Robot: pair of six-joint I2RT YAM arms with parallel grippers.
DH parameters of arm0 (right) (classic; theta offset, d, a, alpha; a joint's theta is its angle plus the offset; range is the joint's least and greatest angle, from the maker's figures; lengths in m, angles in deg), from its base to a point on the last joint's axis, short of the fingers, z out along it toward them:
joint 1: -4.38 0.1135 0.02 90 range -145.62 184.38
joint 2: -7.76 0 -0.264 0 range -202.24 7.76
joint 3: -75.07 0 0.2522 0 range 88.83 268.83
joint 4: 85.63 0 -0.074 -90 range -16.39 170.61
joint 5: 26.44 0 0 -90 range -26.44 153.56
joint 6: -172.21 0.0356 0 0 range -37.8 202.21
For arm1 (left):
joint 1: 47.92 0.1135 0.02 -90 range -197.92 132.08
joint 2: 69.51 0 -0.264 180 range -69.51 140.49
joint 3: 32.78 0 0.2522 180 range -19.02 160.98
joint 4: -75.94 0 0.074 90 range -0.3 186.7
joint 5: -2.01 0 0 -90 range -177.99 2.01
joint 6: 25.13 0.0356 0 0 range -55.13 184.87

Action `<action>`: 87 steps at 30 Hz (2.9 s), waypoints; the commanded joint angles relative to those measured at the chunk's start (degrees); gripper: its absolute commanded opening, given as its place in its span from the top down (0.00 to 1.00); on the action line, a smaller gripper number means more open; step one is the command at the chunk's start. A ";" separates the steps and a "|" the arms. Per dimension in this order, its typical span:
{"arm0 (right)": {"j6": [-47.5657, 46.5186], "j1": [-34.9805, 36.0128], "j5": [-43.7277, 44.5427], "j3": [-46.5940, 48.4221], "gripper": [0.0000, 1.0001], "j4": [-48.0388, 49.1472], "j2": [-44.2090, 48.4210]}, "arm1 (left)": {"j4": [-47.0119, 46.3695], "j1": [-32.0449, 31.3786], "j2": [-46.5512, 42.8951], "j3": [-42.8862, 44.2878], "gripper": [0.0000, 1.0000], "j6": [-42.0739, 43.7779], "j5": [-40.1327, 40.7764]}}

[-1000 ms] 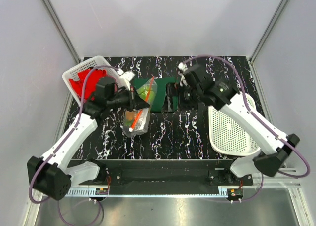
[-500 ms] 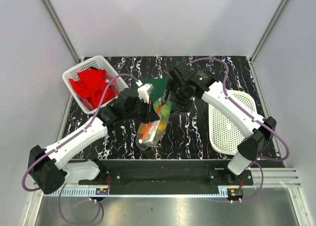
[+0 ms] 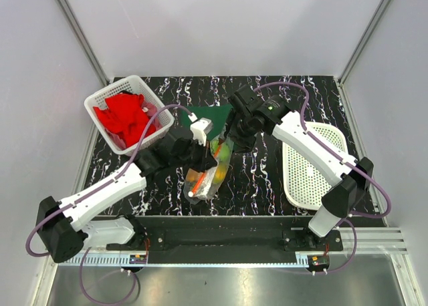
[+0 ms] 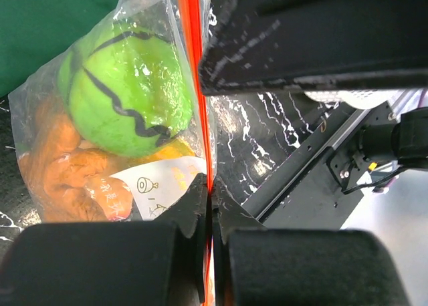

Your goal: Open the zip-top bag and remove the fake food

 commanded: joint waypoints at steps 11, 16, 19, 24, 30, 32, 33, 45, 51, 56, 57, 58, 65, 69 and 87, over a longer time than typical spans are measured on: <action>2.41 0.59 -5.86 -2.14 0.54 5.86 -1.53 | 2.34 -2.21 3.41 8.99 0.99 3.94 2.86; 1.88 -0.11 -5.77 0.23 0.85 5.60 -1.61 | 4.98 -2.21 1.31 9.18 0.68 3.68 3.91; 1.97 -2.30 -8.58 0.76 1.00 5.86 -2.14 | 7.09 -2.12 -3.87 7.51 0.47 2.89 5.14; 2.14 -5.56 -14.47 2.34 1.00 7.27 -2.32 | 9.29 -2.12 -13.35 2.50 0.24 -1.49 3.92; 2.41 -7.06 -19.04 1.38 1.00 8.41 -1.88 | 2.89 -2.21 -28.39 -8.47 0.17 -7.92 2.86; 3.02 -7.32 -20.80 0.32 1.00 9.63 -1.26 | -1.50 -2.12 -32.07 -12.43 0.17 -8.79 2.33; 3.28 -7.50 -21.24 -0.72 1.00 9.99 -1.09 | -3.09 -2.21 -32.88 -13.75 0.18 -8.89 2.07; 6.01 -10.48 -26.77 -3.11 1.00 12.89 0.14 | -16.02 -2.21 -42.46 -26.77 0.29 -1.86 4.18; 8.47 -10.84 -28.10 -4.25 1.00 14.30 0.23 | -19.71 -2.21 -38.95 -27.21 0.40 -0.71 3.56; 10.58 -11.36 -28.71 -5.74 1.00 15.61 0.76 | -24.11 -2.21 -37.20 -28.71 0.54 -1.94 4.80; 11.02 -11.45 -28.89 -5.75 1.00 15.79 0.59 | -24.37 -2.21 -37.02 -28.88 0.53 -2.12 4.01; 11.54 -11.54 -29.24 -5.75 1.00 16.14 0.58 | -24.46 -2.21 -37.02 -28.88 0.51 -2.29 3.48; 13.04 -12.24 -29.68 -6.09 1.00 17.55 0.85 | -24.55 -2.30 -38.24 -31.25 0.45 -4.93 2.42; 14.80 -12.42 -30.82 -6.97 1.00 19.04 0.85 | -24.72 -2.30 -39.65 -32.65 0.54 -6.42 2.86; 6.23 -12.77 -29.84 -12.25 0.87 21.23 4.28 | -24.83 -2.21 -37.64 -29.07 1.00 -3.88 3.57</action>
